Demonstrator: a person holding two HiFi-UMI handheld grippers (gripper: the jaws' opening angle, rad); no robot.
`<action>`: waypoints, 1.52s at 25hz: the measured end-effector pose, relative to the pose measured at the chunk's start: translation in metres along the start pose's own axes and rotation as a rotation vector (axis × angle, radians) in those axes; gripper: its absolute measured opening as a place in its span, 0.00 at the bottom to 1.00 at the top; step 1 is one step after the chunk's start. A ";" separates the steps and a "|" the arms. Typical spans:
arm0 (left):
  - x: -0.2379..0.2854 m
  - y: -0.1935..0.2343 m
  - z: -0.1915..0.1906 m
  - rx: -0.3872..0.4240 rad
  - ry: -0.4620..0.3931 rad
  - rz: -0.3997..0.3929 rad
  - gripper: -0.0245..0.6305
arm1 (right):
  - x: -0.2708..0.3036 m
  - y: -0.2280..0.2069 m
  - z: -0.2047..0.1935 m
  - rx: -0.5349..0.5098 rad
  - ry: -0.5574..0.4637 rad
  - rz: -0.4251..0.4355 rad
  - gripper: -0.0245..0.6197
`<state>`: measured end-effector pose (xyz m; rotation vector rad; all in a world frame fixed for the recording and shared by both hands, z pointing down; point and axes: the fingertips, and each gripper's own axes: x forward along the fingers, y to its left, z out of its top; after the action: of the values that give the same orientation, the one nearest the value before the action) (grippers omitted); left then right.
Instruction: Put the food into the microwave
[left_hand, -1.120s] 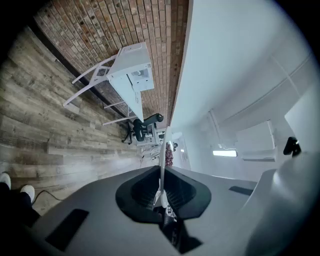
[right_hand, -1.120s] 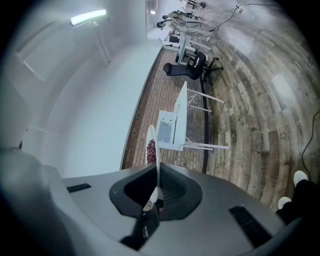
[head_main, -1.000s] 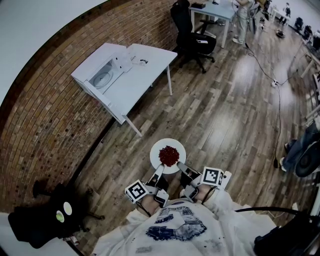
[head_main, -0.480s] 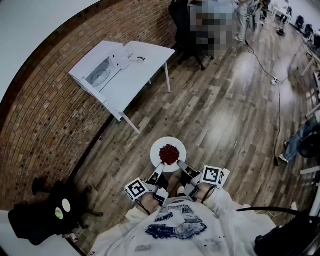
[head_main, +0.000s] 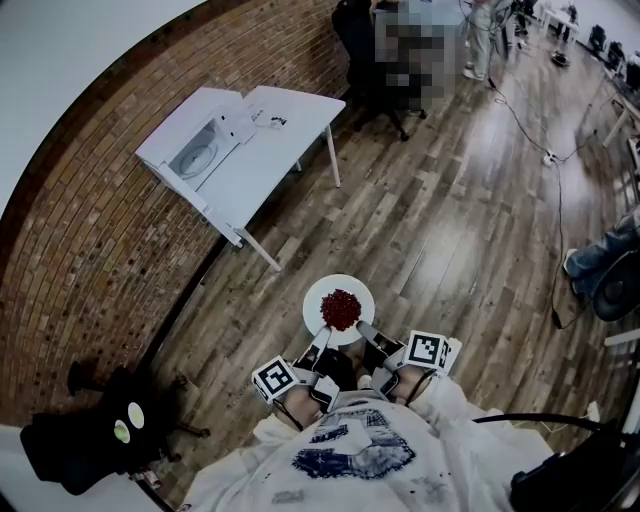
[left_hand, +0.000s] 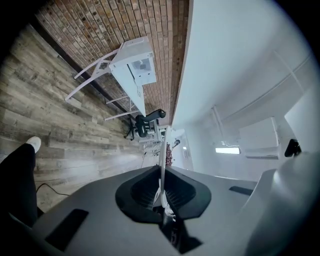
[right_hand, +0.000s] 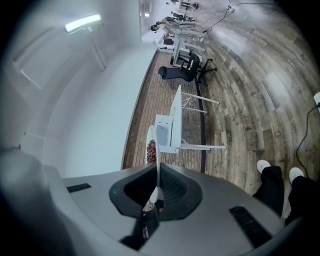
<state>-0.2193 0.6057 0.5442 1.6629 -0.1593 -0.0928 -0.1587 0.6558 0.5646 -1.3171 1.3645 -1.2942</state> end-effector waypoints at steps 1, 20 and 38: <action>0.002 0.002 0.001 0.002 0.005 0.003 0.08 | 0.001 -0.002 0.001 0.011 -0.003 -0.003 0.07; 0.096 0.017 0.073 -0.025 0.075 0.003 0.08 | 0.075 -0.014 0.085 0.027 -0.066 -0.052 0.07; 0.176 0.024 0.224 -0.018 0.099 0.028 0.08 | 0.226 0.003 0.163 0.018 -0.081 -0.065 0.07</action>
<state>-0.0817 0.3549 0.5524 1.6428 -0.1064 0.0098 -0.0257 0.4108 0.5605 -1.3963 1.2610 -1.2800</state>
